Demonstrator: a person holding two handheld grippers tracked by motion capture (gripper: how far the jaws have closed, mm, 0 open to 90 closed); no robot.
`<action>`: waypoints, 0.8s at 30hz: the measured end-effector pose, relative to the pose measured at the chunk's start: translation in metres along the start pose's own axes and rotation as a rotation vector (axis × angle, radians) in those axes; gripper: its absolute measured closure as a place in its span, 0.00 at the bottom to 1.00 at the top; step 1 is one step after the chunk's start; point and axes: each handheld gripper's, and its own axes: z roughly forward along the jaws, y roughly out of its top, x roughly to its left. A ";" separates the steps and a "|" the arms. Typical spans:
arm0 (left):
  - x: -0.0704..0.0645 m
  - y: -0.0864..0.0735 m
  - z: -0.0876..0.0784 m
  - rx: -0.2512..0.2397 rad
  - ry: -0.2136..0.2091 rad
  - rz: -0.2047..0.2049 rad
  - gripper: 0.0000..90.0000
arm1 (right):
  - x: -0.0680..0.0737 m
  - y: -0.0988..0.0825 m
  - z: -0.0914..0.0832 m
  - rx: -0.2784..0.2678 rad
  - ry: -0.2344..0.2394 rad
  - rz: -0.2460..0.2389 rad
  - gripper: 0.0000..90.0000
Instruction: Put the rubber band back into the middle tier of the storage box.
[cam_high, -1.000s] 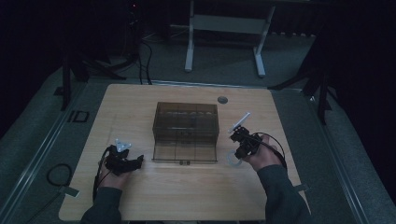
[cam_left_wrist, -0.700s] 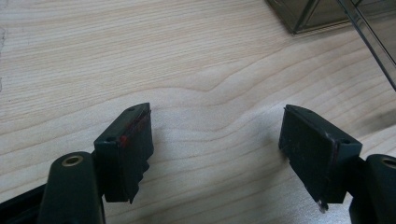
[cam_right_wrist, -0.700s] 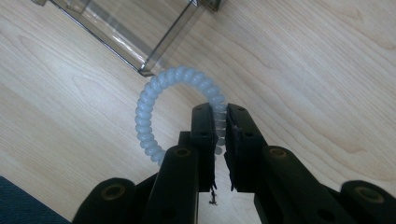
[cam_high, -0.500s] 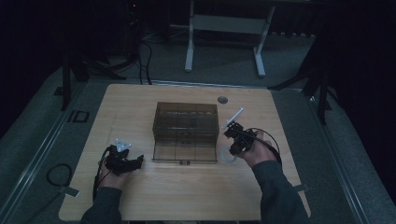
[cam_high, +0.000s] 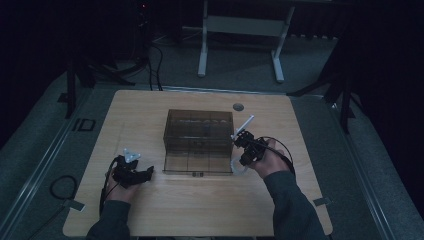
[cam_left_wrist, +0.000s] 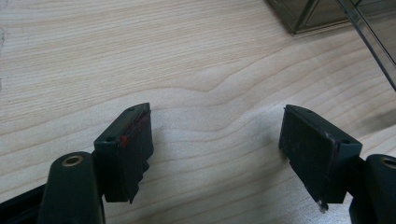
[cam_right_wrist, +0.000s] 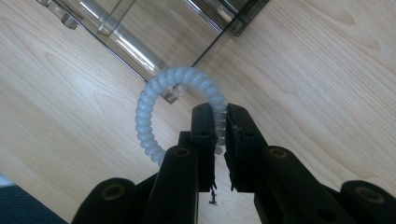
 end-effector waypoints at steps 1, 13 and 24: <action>0.000 0.000 0.000 0.000 0.001 0.001 0.29 | 0.001 0.001 0.000 0.000 0.001 -0.004 0.91; 0.000 0.000 0.000 -0.001 0.000 0.000 0.29 | 0.004 0.008 -0.001 -0.007 0.006 -0.013 0.91; 0.000 0.000 0.000 -0.001 -0.001 0.001 0.29 | 0.005 0.014 -0.001 -0.009 0.011 -0.012 0.91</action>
